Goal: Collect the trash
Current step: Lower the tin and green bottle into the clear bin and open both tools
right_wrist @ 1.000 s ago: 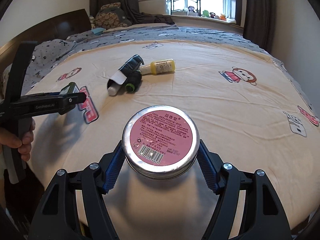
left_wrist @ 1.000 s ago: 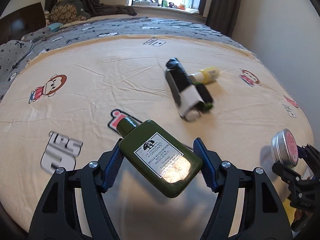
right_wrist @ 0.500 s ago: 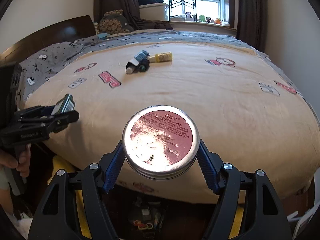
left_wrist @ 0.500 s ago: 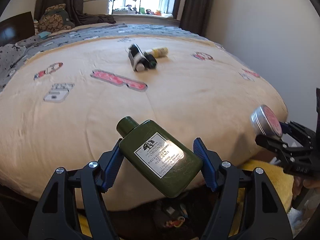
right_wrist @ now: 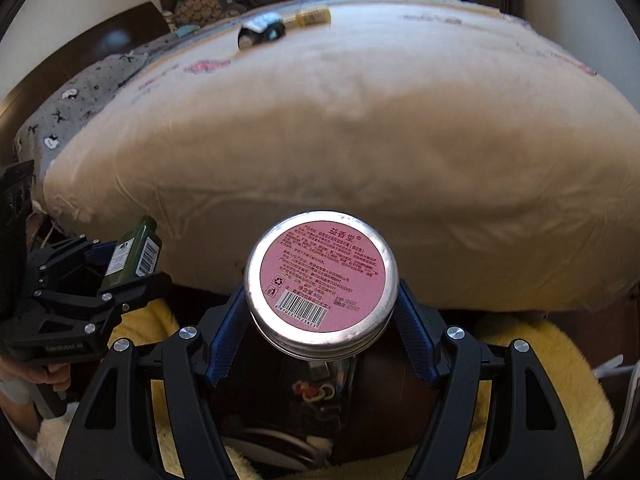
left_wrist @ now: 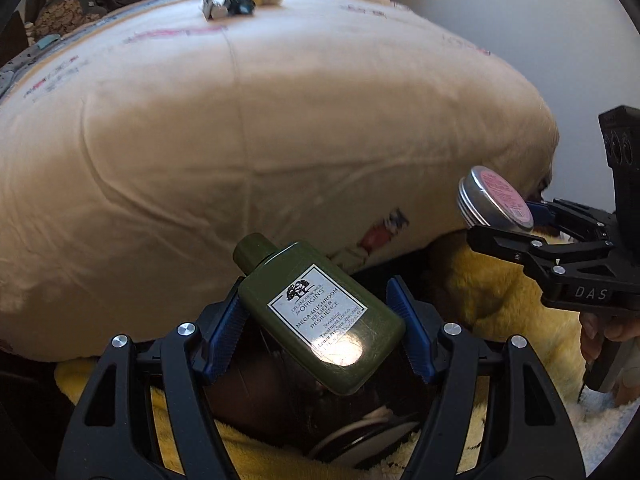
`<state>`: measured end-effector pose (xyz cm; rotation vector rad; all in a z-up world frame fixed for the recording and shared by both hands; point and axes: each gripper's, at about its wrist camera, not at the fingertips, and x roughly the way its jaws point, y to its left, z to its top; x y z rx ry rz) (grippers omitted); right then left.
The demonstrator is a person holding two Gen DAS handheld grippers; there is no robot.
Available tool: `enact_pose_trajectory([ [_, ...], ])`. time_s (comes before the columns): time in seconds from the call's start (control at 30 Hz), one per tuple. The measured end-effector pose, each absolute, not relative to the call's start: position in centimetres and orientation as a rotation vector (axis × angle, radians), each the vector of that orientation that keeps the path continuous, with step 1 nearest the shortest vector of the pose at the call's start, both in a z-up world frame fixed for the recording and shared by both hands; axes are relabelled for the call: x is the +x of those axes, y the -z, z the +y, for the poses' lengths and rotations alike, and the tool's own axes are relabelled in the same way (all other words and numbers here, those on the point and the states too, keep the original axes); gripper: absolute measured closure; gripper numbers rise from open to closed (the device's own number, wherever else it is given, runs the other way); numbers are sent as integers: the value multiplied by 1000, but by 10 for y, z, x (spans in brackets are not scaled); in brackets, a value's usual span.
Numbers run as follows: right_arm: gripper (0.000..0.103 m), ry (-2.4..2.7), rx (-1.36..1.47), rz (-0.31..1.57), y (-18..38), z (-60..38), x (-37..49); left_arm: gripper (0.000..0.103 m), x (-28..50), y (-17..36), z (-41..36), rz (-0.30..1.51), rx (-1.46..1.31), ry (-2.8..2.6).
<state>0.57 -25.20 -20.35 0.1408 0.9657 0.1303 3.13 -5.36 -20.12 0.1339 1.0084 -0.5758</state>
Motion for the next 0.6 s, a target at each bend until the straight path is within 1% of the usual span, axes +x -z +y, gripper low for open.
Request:
enact_pose_trajectory([
  [0.3,32,-137,165,1114,248,-239,12,37,33,260,-63,1182,170,601],
  [0.5,32,-135,191,1165,266,-238,13,37,30,286,-73,1265,190,638],
  [0.6,32,-138,214,1178,271,-240,14,37,28,291,-77,1283,205,646],
])
